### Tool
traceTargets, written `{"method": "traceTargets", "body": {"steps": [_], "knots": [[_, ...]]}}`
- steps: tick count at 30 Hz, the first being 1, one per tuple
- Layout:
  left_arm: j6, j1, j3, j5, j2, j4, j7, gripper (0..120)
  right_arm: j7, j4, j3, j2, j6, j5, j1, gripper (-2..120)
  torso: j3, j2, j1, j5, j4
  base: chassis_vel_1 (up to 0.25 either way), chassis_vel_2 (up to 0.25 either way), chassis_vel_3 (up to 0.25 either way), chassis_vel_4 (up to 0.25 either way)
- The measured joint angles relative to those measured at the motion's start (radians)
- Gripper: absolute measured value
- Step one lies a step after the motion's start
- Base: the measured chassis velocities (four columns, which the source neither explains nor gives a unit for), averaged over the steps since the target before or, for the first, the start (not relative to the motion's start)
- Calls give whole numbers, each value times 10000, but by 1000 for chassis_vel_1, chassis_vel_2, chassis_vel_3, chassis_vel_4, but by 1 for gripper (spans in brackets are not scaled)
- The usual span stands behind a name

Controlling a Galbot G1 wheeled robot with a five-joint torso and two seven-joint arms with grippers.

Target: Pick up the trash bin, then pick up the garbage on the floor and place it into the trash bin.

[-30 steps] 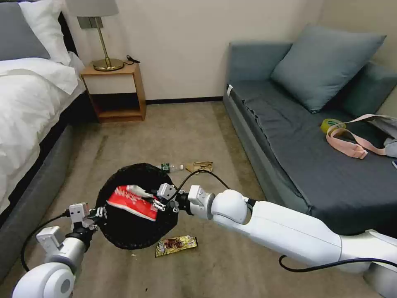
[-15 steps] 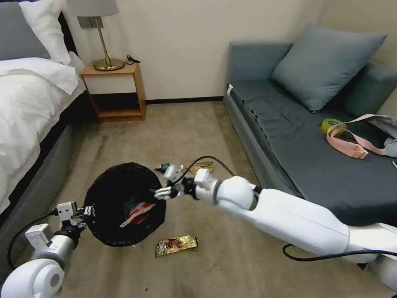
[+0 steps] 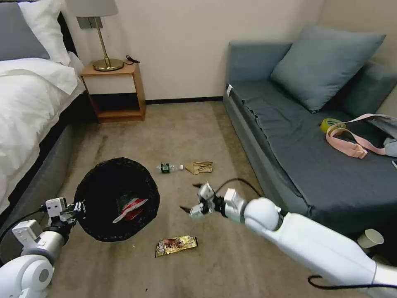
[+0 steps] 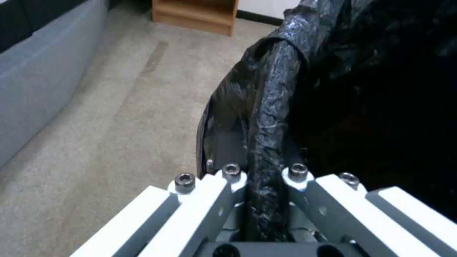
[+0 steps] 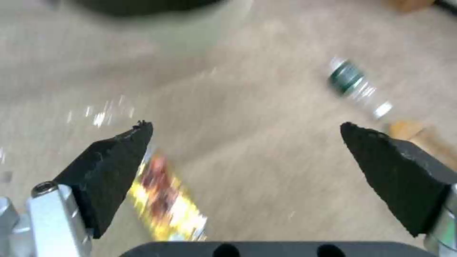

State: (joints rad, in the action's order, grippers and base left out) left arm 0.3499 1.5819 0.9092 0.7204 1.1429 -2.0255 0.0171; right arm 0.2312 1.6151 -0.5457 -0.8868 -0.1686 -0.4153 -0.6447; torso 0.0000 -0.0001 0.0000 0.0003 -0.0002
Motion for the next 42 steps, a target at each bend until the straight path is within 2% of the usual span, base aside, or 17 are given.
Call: {"method": "traceTargets", "body": {"steps": [5,9,14,19,25,32,42], "knots": [[-160,297,138,-356,265,-113,-211,1,326,-1341,-319,-595,648,1752,-658,100,0,0,0,-4,2,0,0,0,0],[-215,374,200,-531,318,-131,-267,1,385,-1832,-372,-946,851,2177,-858,100,0,0,0,-1,1,0,0,0,0],[-225,491,472,-580,360,-229,-274,1,496,-3052,-385,-2037,1400,2997,-1036,100,0,1,0,-5,3,0,0,0,0],[-225,637,630,-555,344,-349,-273,1,604,-3652,-265,-2547,1788,3409,-1231,100,-1,1,0,-4,3,0,0,0,0],[-226,745,738,-535,345,-417,-279,1,628,-3898,-140,-2741,1971,3641,-1495,100,-1,1,-1,-4,2,0,0,0,0],[-283,903,747,-598,534,-539,-327,1,477,-4416,128,-3111,2139,3707,-1591,100,-1,1,-1,-2,1,0,0,0,0],[-439,1268,992,-653,767,-621,-459,1,413,-5579,539,-3795,2475,4036,-1557,100,-1,1,0,-3,2,0,0,0,0]]}}
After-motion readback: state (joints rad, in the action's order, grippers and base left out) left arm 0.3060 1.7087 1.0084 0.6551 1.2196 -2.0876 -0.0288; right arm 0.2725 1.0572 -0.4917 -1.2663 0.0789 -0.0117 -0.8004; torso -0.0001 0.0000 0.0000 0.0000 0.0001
